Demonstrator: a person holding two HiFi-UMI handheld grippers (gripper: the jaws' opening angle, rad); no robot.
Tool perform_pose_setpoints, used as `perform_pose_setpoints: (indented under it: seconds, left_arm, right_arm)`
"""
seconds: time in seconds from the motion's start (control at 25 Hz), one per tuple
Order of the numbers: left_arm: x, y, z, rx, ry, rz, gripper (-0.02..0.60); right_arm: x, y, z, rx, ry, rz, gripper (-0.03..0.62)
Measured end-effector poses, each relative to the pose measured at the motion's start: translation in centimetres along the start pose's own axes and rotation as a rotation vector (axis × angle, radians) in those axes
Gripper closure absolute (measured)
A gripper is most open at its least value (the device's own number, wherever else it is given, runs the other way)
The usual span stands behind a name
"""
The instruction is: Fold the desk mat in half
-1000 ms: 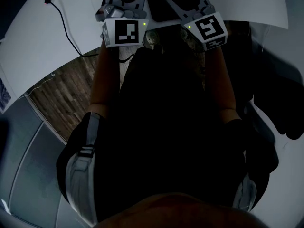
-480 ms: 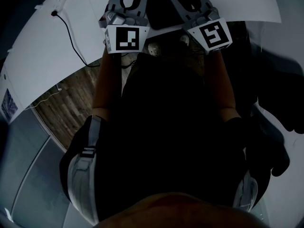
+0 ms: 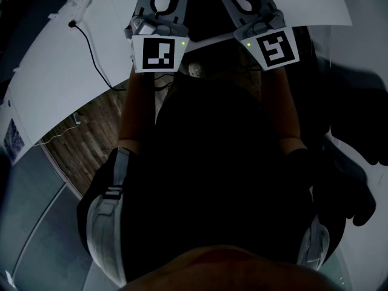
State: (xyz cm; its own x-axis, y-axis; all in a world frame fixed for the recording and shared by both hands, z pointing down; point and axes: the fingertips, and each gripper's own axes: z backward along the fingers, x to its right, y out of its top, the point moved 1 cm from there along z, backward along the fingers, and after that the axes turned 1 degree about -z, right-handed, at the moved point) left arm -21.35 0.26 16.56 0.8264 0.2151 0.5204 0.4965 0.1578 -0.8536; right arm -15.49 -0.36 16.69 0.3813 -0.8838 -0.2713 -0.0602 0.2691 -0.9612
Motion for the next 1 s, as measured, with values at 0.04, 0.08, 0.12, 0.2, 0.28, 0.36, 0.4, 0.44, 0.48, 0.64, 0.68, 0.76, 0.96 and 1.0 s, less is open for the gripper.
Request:
perform_pose_setpoints:
  seconds: [0.04,0.08,0.12,0.2,0.28,0.36,0.4,0.44,0.48,0.64,0.68,0.76,0.96,1.0]
  left_arm:
    - [0.0,0.4,0.1,0.004,0.003,0.009,0.574]
    - [0.1,0.8,0.2,0.004,0.005,0.011,0.574]
    - [0.3,1.3,0.3,0.002,0.006,0.005,0.574]
    - [0.8,2.3,0.7,0.002,0.015,-0.01,0.574]
    - [1.2,3.5,1.2,0.013,0.027,-0.014,0.574]
    - [1.6,4.7,1.7,0.02,0.034,-0.016,0.574]
    - [1.9,5.2,2.0,0.022,0.04,-0.022,0.574]
    - [2.1,5.9,2.4,0.023,0.049,-0.028,0.574]
    - [2.4,6.5,2.7,0.025,0.06,-0.031,0.574]
    - [4.2,8.9,4.0,0.033,0.105,-0.037,0.574]
    - [4.9,9.5,4.4,0.031,0.11,-0.045,0.574]
    - [6.3,10.7,5.1,0.025,0.115,-0.053,0.574]
    - [10.3,13.0,7.2,0.004,0.123,-0.06,0.575]
    - [11.1,13.4,7.6,0.002,0.124,-0.061,0.574]
  right_arm:
    - [0.1,0.5,0.3,0.009,-0.004,0.009,0.565]
    - [0.3,1.0,0.7,0.021,-0.007,0.018,0.566]
    - [0.4,1.4,1.1,0.032,-0.009,0.028,0.565]
    - [0.6,2.3,2.1,0.051,-0.009,0.046,0.565]
    - [0.8,3.2,2.9,0.073,-0.007,0.062,0.565]
    - [0.8,4.0,3.7,0.092,-0.004,0.068,0.565]
    - [0.8,4.4,4.2,0.098,0.0,0.071,0.566]
    - [0.7,4.8,4.7,0.105,0.006,0.077,0.565]
    - [0.5,5.3,5.4,0.111,0.013,0.088,0.565]
    - [0.0,6.9,8.6,0.143,0.03,0.111,0.565]
    - [-0.2,7.2,9.6,0.15,0.033,0.113,0.565]
    - [-0.7,7.5,11.6,0.149,0.039,0.123,0.565]
    - [-1.7,7.8,16.6,0.165,0.051,0.105,0.565]
    - [-1.9,7.8,17.5,0.169,0.054,0.104,0.565]
